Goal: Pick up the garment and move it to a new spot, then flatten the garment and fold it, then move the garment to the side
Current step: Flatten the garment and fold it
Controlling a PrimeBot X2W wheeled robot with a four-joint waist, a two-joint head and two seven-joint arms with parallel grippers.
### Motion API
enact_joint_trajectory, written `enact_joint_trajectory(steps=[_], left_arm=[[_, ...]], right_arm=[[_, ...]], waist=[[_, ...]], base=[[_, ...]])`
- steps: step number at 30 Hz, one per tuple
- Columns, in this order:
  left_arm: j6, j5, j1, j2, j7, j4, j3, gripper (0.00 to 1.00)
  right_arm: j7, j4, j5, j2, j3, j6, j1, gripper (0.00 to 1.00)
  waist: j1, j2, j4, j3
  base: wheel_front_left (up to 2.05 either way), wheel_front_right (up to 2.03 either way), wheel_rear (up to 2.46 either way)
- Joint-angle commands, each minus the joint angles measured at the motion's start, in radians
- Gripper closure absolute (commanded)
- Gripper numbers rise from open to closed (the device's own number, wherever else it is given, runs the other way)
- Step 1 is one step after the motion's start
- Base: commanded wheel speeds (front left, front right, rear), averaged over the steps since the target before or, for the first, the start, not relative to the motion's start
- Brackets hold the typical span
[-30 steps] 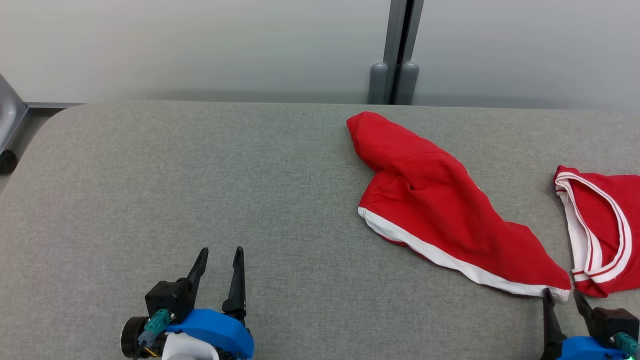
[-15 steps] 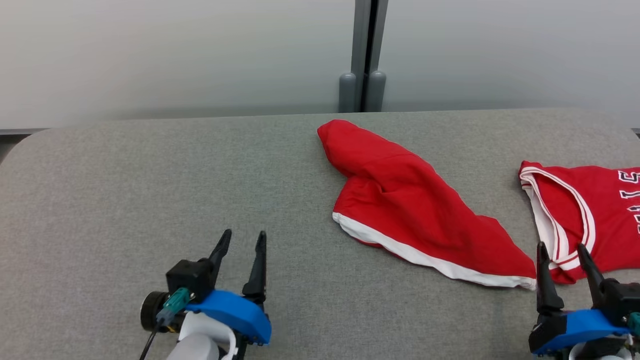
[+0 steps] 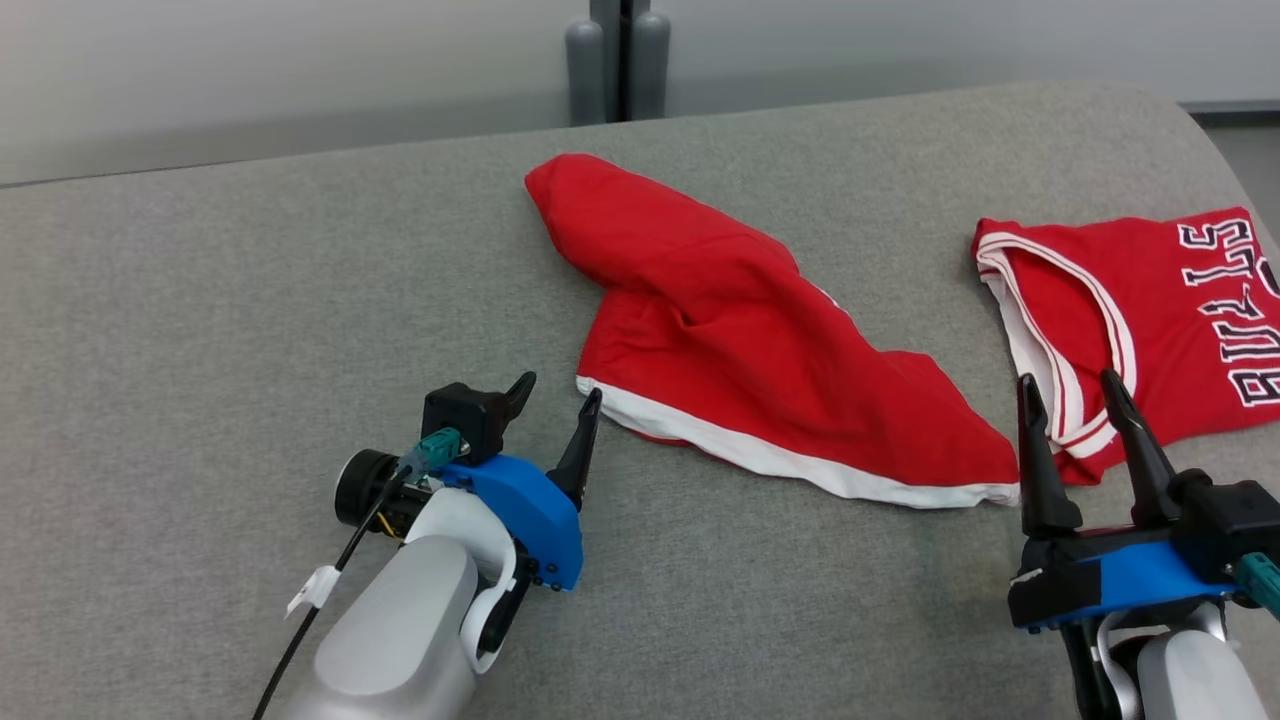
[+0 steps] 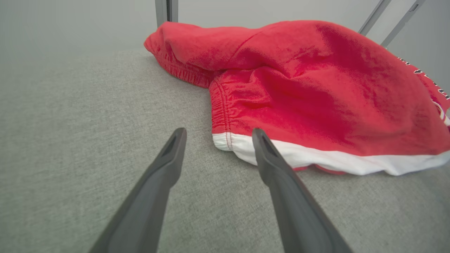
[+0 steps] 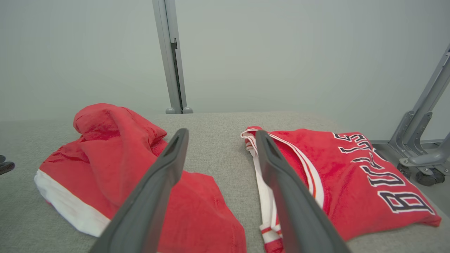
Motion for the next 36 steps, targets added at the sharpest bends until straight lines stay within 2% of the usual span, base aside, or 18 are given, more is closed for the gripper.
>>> enact_joint_trajectory(steps=[1, 8, 17, 18, 20, 22, 24, 30, 36], left_arm=[[-0.007, -0.007, -0.028, -0.003, 0.004, 0.024, -0.006, 0.0], [-0.021, -0.028, -0.106, -0.013, -0.01, 0.151, -0.004, 0.0], [-0.034, -0.043, -0.151, -0.024, -0.044, 0.24, -0.036, 0.0], [-0.035, -0.043, -0.156, -0.026, -0.044, 0.248, -0.041, 0.12], [-0.037, -0.05, -0.166, -0.029, -0.044, 0.262, -0.054, 0.46], [-0.039, -0.055, -0.174, -0.034, -0.047, 0.278, -0.066, 0.7], [-0.04, -0.061, -0.185, -0.037, -0.063, 0.288, -0.069, 1.0], [-0.039, -0.079, -0.195, -0.04, -0.109, 0.318, -0.067, 1.0], [-0.02, -0.089, -0.171, -0.026, -0.144, 0.319, -0.045, 1.0]], right_arm=[[-0.004, -0.01, 0.007, -0.004, 0.007, 0.0, -0.014, 0.0], [-0.014, -0.006, 0.014, -0.004, 0.015, 0.0, -0.034, 0.0], [-0.026, 0.004, 0.018, -0.004, 0.015, 0.0, -0.046, 0.0], [-0.026, 0.006, 0.018, -0.004, 0.017, 0.0, -0.047, 0.0], [-0.028, 0.011, 0.021, -0.004, 0.021, 0.0, -0.051, 0.0], [-0.029, 0.016, 0.022, -0.004, 0.023, 0.0, -0.053, 0.0], [-0.03, 0.019, 0.023, -0.004, 0.023, 0.0, -0.053, 0.0], [-0.036, 0.024, 0.014, -0.004, 0.001, 0.0, -0.035, 0.0], [-0.035, 0.029, 0.0, -0.004, -0.033, 0.0, -0.013, 0.0]], waist=[[-0.0003, -0.0002, -0.009, 0.018], [-0.0003, -0.0002, -0.059, 0.068], [-0.0003, -0.0002, -0.082, 0.081], [-0.0003, -0.0002, -0.084, 0.082], [-0.0003, -0.0002, -0.086, 0.083], [-0.0003, -0.0002, -0.088, 0.082], [-0.0003, -0.0002, -0.089, 0.08], [-0.0003, -0.0002, -0.064, 0.058], [-0.0003, -0.0002, 0.01, 0.017]], base=[[0.0, 0.0, 0.0], [0.0, 0.0, 0.0], [0.0, 0.0, 0.0], [0.0, 0.0, 0.0], [0.0, 0.0, 0.0], [0.0, 0.0, 0.0], [0.0, 0.0, 0.0], [0.0, 0.0, 0.0], [0.0, 0.0, 0.0]])
